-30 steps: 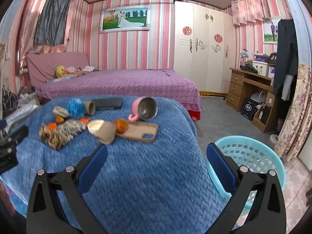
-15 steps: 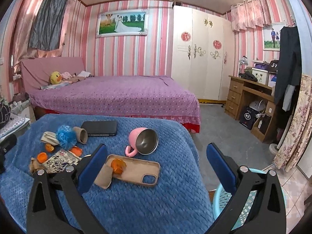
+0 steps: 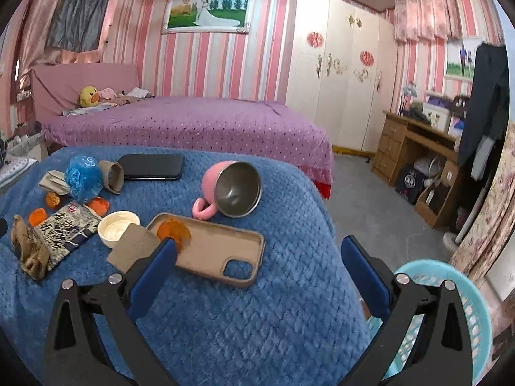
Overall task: Collect trash
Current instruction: 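Reach the left tool to the crumpled brown paper while the right tool reaches the beige cardboard, then close the left tool on the brown paper while the right tool grasps the cardboard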
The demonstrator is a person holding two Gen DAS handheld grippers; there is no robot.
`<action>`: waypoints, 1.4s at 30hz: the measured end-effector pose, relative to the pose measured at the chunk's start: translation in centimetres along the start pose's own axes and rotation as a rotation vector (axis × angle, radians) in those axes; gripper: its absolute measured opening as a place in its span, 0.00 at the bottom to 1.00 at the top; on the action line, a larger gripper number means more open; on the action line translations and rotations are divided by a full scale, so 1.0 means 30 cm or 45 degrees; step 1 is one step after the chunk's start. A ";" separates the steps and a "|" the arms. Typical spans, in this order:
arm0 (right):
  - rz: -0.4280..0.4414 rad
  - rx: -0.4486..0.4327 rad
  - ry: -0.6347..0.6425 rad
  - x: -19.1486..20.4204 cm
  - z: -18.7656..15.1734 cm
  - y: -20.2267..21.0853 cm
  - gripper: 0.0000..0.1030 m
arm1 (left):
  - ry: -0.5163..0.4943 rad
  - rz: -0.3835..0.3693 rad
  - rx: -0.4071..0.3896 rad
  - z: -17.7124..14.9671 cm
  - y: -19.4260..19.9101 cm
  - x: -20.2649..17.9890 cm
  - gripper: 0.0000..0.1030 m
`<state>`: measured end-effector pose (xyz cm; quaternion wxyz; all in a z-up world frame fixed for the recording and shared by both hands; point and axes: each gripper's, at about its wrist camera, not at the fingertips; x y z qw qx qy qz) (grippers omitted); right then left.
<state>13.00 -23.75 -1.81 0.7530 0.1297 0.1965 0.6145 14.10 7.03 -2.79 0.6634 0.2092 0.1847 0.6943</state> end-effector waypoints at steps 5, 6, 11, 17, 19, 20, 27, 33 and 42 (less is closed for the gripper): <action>0.038 0.076 -0.068 -0.048 -0.019 -0.055 0.96 | -0.032 -0.073 0.010 -0.017 -0.007 -0.053 0.95; 0.021 0.107 -0.077 -0.057 -0.023 -0.069 0.96 | -0.037 -0.085 0.012 -0.019 -0.008 -0.070 0.95; -0.073 0.137 -0.072 -0.069 -0.031 -0.083 0.96 | -0.010 -0.178 0.069 -0.039 -0.034 -0.128 0.95; -0.115 0.135 -0.077 -0.066 -0.029 -0.087 0.96 | -0.052 -0.174 0.076 -0.061 -0.052 -0.167 0.85; -0.097 0.150 -0.107 -0.070 -0.031 -0.097 0.96 | -0.065 -0.196 0.116 -0.067 -0.070 -0.173 0.72; -0.088 0.154 -0.118 -0.075 -0.033 -0.097 0.96 | -0.076 -0.203 0.145 -0.071 -0.084 -0.180 0.63; -0.036 0.154 -0.116 -0.035 -0.034 -0.093 0.96 | -0.079 -0.242 0.119 -0.057 -0.055 -0.181 0.46; 0.081 0.160 -0.060 0.084 -0.035 -0.083 0.96 | -0.071 -0.185 -0.037 -0.012 0.045 -0.127 0.46; 0.193 0.235 0.004 0.314 -0.023 -0.139 0.95 | 0.046 -0.058 0.020 0.007 -0.025 0.008 0.46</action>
Point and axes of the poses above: each gripper's, at about its wrist camera, not at the fingertips, and y roughly against the way its jaws point, x to its left, z to its top, and after that the axes turned 2 degrees about y, right-handed
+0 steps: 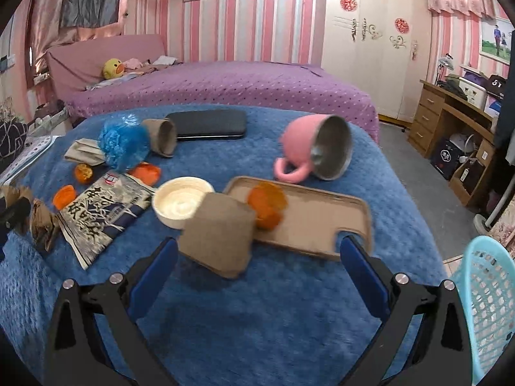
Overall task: Collect trash
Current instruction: 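Close the left tool on the brown paper while the right tool grasps the cardboard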
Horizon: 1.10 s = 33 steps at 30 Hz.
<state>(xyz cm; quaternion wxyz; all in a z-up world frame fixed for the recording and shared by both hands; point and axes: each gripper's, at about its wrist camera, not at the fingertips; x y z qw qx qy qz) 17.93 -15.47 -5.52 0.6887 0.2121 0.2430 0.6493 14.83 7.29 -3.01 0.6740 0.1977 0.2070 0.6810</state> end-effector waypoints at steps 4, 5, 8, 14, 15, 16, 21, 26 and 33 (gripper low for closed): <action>0.001 0.069 0.001 0.064 0.010 -0.048 0.80 | 0.020 0.001 0.017 -0.002 -0.019 0.021 0.46; 0.001 0.082 -0.003 0.062 0.009 -0.054 0.76 | 0.017 0.002 0.020 -0.002 -0.022 0.020 0.46; 0.015 0.117 -0.023 0.072 0.013 -0.078 0.63 | 0.001 0.010 0.010 0.001 -0.022 0.017 0.46; 0.047 0.107 0.023 0.096 0.006 -0.076 0.52 | 0.028 -0.013 0.008 0.011 -0.019 0.025 0.46; 0.060 0.102 0.019 0.093 0.004 -0.069 0.52 | 0.031 -0.015 0.008 0.012 -0.018 0.025 0.46; 0.077 0.096 0.016 0.087 0.003 -0.060 0.52 | 0.031 -0.016 0.008 0.012 -0.016 0.024 0.46; 0.114 0.079 0.043 0.066 -0.012 -0.006 0.51 | 0.013 -0.005 -0.005 0.013 0.000 0.008 0.46; 0.110 0.076 0.062 0.016 -0.041 0.038 0.51 | 0.031 -0.027 -0.001 0.016 0.006 -0.023 0.46; 0.104 0.046 0.053 -0.088 -0.059 0.098 0.51 | -0.005 -0.055 -0.013 0.011 0.021 -0.119 0.46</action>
Point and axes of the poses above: each gripper's, at about its wrist camera, not at the fingertips, and y roughly against the way its jaws point, x to its left, z to its top, and after that the axes turned 2 degrees about y, right-handed
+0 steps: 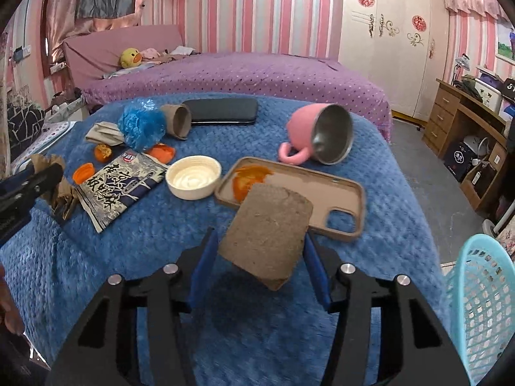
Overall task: Collect trash
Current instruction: 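Close the left tool on the brown paper while the right tool grasps the cardboard, then carry the brown paper and cardboard in both tools over the blue basket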
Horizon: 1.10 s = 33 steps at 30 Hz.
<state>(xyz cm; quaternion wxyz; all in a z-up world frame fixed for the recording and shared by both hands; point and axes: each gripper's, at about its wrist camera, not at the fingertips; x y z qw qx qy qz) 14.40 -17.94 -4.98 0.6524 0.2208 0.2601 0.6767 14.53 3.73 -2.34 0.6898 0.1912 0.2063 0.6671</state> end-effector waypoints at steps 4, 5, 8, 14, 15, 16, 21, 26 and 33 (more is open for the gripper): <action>-0.025 0.000 0.021 -0.051 -0.016 0.010 0.51 | 0.009 -0.028 0.010 -0.003 0.000 -0.044 0.46; -0.025 -0.002 0.018 -0.064 -0.020 0.014 0.51 | 0.011 -0.034 0.011 -0.003 0.001 -0.059 0.46; -0.031 -0.026 0.013 -0.096 -0.022 0.036 0.52 | 0.005 -0.044 0.002 -0.004 0.004 -0.106 0.46; -0.041 -0.054 0.002 -0.159 -0.029 0.058 0.52 | -0.005 -0.061 0.016 -0.010 -0.016 -0.174 0.46; -0.040 -0.054 0.000 -0.169 -0.032 0.061 0.52 | -0.007 -0.063 0.021 -0.010 -0.021 -0.185 0.46; -0.039 -0.056 -0.004 -0.182 -0.034 0.066 0.51 | -0.008 -0.065 0.024 -0.011 -0.024 -0.193 0.46; -0.064 -0.085 -0.026 -0.247 -0.039 0.095 0.52 | -0.009 -0.078 0.023 -0.017 -0.030 -0.246 0.46; -0.103 -0.116 -0.063 -0.332 -0.054 0.131 0.52 | -0.038 -0.081 0.016 -0.026 -0.032 -0.316 0.46; -0.186 -0.151 -0.088 -0.466 -0.089 0.191 0.52 | -0.101 -0.091 -0.017 -0.044 -0.016 -0.402 0.46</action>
Point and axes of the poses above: each gripper's, at about its wrist camera, not at the fingertips, and y roughly against the way its jaws point, x to its left, z to its top, and after that the axes turned 2 degrees about y, right-handed
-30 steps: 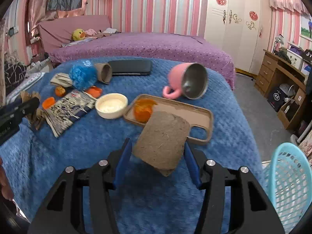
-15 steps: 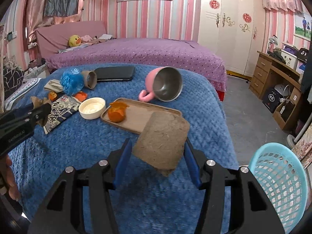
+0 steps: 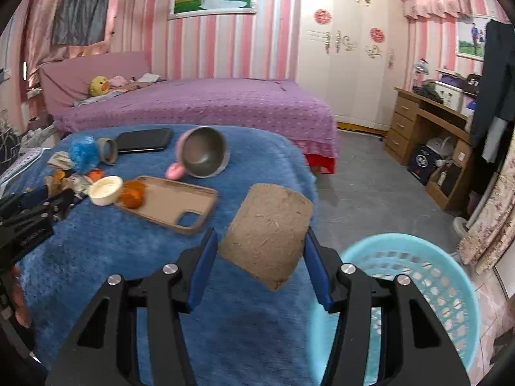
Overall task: Collect trash
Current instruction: 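Carry the brown paper and cardboard in both tools over the blue basket, then open both tools to drop the paper and cardboard into the basket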
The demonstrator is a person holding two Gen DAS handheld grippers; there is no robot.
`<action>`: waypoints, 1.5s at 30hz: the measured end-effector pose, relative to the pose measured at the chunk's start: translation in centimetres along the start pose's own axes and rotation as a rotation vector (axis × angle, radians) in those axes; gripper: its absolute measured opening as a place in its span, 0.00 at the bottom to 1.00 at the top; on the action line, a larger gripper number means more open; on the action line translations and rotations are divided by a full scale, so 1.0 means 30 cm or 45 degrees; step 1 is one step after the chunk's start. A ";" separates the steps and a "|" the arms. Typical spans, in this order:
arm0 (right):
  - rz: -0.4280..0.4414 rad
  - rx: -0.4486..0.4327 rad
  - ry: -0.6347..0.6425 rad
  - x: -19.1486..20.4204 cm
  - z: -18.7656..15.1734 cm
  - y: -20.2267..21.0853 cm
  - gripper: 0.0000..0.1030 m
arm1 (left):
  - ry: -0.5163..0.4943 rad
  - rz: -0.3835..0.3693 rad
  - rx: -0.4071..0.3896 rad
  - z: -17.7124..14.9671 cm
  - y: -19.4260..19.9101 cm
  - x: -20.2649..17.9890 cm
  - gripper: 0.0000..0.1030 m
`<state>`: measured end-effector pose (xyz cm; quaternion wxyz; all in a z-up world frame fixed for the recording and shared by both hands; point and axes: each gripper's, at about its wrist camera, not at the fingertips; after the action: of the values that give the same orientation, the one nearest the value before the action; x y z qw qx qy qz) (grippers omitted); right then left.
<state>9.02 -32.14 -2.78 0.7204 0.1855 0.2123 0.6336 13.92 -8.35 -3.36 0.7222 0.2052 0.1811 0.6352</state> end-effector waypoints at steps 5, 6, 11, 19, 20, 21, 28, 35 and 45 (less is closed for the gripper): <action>-0.077 -0.010 -0.038 -0.134 -0.030 0.016 0.52 | 0.002 -0.004 -0.001 -0.011 0.001 -0.045 0.46; -0.090 -0.009 -0.047 -0.160 -0.038 0.018 0.52 | 0.000 -0.010 -0.001 -0.011 0.002 -0.057 0.46; -0.159 -0.011 -0.129 -0.328 -0.075 0.034 0.52 | -0.035 -0.021 -0.027 -0.005 0.008 -0.149 0.46; -0.253 -0.002 -0.182 -0.516 -0.108 0.029 0.52 | -0.087 -0.164 -0.056 0.022 0.025 -0.401 0.46; -0.262 0.004 -0.184 -0.532 -0.117 0.028 0.52 | -0.084 -0.203 -0.043 0.020 0.020 -0.446 0.46; -0.272 0.014 -0.186 -0.550 -0.124 0.026 0.52 | -0.089 -0.241 -0.024 0.016 0.013 -0.495 0.46; -0.311 0.036 -0.210 -0.647 -0.159 0.043 0.52 | -0.187 -0.435 0.027 -0.035 0.021 -0.781 0.46; -0.356 0.027 -0.277 -0.719 -0.192 0.068 0.52 | -0.238 -0.555 0.082 -0.072 0.032 -0.958 0.48; -0.337 0.045 -0.312 -0.721 -0.208 0.051 0.52 | -0.257 -0.457 0.016 -0.036 0.035 -0.932 0.91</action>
<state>2.06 -53.40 -5.66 0.8146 0.2445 0.1566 0.5022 8.90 -35.89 -3.69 0.8370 0.2369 0.1454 0.4713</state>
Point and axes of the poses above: each gripper's, at about its wrist camera, not at the fingertips, and y roughly against the way its jaws point, x to its left, z to its top, and after that the axes turned 2 degrees about y, right-handed
